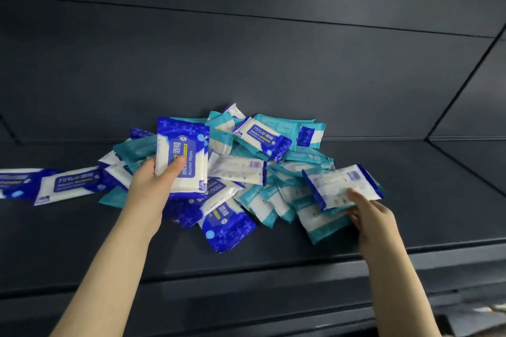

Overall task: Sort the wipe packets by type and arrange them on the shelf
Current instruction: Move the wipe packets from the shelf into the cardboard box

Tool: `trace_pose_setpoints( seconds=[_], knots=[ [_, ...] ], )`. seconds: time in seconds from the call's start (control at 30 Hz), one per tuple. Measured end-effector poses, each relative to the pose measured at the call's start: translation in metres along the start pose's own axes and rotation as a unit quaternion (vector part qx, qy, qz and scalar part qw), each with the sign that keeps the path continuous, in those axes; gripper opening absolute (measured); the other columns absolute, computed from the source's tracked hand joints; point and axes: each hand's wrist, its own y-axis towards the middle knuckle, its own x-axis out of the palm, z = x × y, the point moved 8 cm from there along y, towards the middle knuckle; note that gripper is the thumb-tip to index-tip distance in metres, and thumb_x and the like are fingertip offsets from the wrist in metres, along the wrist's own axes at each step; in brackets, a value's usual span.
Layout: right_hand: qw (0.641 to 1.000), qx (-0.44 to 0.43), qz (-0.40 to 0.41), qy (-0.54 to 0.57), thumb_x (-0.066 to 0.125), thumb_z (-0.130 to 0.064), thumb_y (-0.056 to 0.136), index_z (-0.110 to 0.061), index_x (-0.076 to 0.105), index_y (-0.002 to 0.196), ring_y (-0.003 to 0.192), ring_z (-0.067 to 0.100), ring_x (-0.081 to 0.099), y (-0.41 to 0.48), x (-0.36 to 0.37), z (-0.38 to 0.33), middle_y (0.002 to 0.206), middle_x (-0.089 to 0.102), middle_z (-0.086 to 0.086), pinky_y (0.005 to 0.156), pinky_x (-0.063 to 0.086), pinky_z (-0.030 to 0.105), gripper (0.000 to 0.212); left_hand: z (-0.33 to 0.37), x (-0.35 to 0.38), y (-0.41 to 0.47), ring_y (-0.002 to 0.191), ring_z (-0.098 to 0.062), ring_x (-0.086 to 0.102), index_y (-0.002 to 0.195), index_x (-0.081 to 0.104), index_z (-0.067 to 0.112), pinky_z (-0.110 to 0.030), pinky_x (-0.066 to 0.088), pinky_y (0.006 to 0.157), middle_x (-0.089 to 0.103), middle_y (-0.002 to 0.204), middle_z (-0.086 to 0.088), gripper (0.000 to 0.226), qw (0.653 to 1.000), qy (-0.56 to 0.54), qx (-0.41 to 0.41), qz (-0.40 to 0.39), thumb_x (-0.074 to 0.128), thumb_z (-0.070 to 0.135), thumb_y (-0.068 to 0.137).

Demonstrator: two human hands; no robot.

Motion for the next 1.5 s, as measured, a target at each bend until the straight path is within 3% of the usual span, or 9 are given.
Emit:
trace_pose_setpoints(
  seconds=[0.07, 0.17, 0.33, 0.5, 0.7, 0.9, 1.0, 1.2, 1.5],
  knots=[
    [1.0, -0.005, 0.026, -0.016, 0.071, -0.021, 0.091, -0.012, 0.065, 0.093, 0.086, 0.024, 0.068, -0.015, -0.001, 0.005, 0.093, 0.072, 0.007, 0.085, 0.055, 0.041, 0.011, -0.003, -0.013, 0.0, 0.088, -0.013, 0.071, 0.101, 0.069, 0.024, -0.031, 0.052, 0.076, 0.075, 0.094, 0.007, 0.013, 1.0, -0.025, -0.005, -0.007, 0.07, 0.029, 0.089],
    [0.998, -0.014, 0.039, -0.057, 0.072, -0.023, 0.09, -0.008, 0.066, 0.104, 0.092, 0.026, 0.066, -0.032, -0.001, 0.01, 0.096, 0.071, 0.006, 0.083, 0.052, 0.038, 0.021, -0.015, -0.027, 0.002, 0.087, -0.015, 0.07, 0.095, 0.068, 0.024, -0.033, 0.052, 0.08, 0.075, 0.096, 0.004, 0.005, 0.999, -0.03, -0.032, -0.021, 0.068, 0.027, 0.091],
    [0.992, -0.005, 0.018, -0.126, 0.072, -0.027, 0.089, -0.011, 0.067, 0.099, 0.104, 0.029, 0.066, -0.049, 0.009, 0.015, 0.104, 0.072, 0.006, 0.101, 0.049, 0.049, 0.019, -0.029, -0.039, -0.007, 0.085, -0.013, 0.069, 0.104, 0.067, 0.021, -0.028, 0.05, 0.07, 0.073, 0.1, 0.001, 0.014, 0.997, -0.024, -0.056, -0.041, 0.066, 0.029, 0.093],
    [0.995, -0.051, 0.037, -0.076, 0.066, -0.017, 0.095, -0.01, 0.064, 0.103, 0.088, 0.015, 0.067, -0.063, 0.022, 0.01, 0.102, 0.071, 0.004, 0.065, 0.05, 0.026, 0.011, -0.026, -0.04, -0.018, 0.082, -0.01, 0.069, 0.092, 0.065, 0.024, -0.026, 0.049, 0.068, 0.073, 0.091, 0.005, 0.007, 0.995, 0.011, -0.044, -0.084, 0.069, 0.029, 0.09],
    [0.996, -0.062, 0.062, 0.036, 0.066, -0.012, 0.094, -0.004, 0.063, 0.114, 0.088, 0.015, 0.071, -0.078, 0.025, 0.029, 0.106, 0.072, 0.006, 0.057, 0.054, 0.018, 0.022, -0.005, -0.023, -0.028, 0.076, -0.008, 0.072, 0.094, 0.07, 0.021, -0.026, 0.054, 0.069, 0.076, 0.086, 0.006, 0.006, 0.983, 0.051, -0.001, -0.175, 0.068, 0.026, 0.091],
    [0.989, -0.13, 0.06, 0.035, 0.064, -0.011, 0.095, -0.016, 0.063, 0.107, 0.102, 0.027, 0.07, -0.093, 0.033, 0.013, 0.109, 0.071, 0.006, 0.084, 0.058, 0.043, 0.013, -0.013, 0.008, -0.029, 0.083, -0.018, 0.073, 0.099, 0.068, 0.022, -0.042, 0.058, 0.082, 0.076, 0.092, 0.002, 0.019, 0.93, 0.211, -0.036, -0.298, 0.07, 0.038, 0.088],
    [0.986, -0.138, 0.042, 0.077, 0.06, -0.01, 0.097, -0.015, 0.062, 0.116, 0.102, 0.022, 0.07, -0.103, 0.035, 0.015, 0.11, 0.072, 0.002, 0.084, 0.06, 0.041, 0.019, -0.013, 0.013, -0.03, 0.084, -0.017, 0.073, 0.102, 0.066, 0.024, -0.045, 0.058, 0.083, 0.075, 0.095, 0.004, 0.024, 0.921, 0.244, -0.021, -0.302, 0.069, 0.043, 0.087],
    [0.984, -0.102, 0.045, 0.141, 0.057, -0.008, 0.098, -0.013, 0.059, 0.118, 0.105, 0.023, 0.069, -0.113, 0.02, 0.031, 0.113, 0.071, 0.003, 0.093, 0.056, 0.045, 0.02, -0.018, 0.009, -0.039, 0.085, -0.012, 0.07, 0.102, 0.058, 0.028, -0.03, 0.055, 0.071, 0.071, 0.101, 0.006, 0.018, 0.945, 0.187, -0.028, -0.265, 0.068, 0.037, 0.09],
    [0.985, -0.042, 0.025, 0.164, 0.053, -0.012, 0.101, -0.014, 0.056, 0.12, 0.1, 0.023, 0.071, -0.126, 0.021, 0.046, 0.119, 0.07, 0.007, 0.088, 0.058, 0.041, 0.019, -0.02, 0.008, -0.045, 0.085, -0.015, 0.067, 0.115, 0.05, 0.026, -0.028, 0.051, 0.06, 0.063, 0.101, 0.006, 0.042, 0.961, 0.136, -0.058, -0.234, 0.077, 0.029, 0.083]
  ],
)
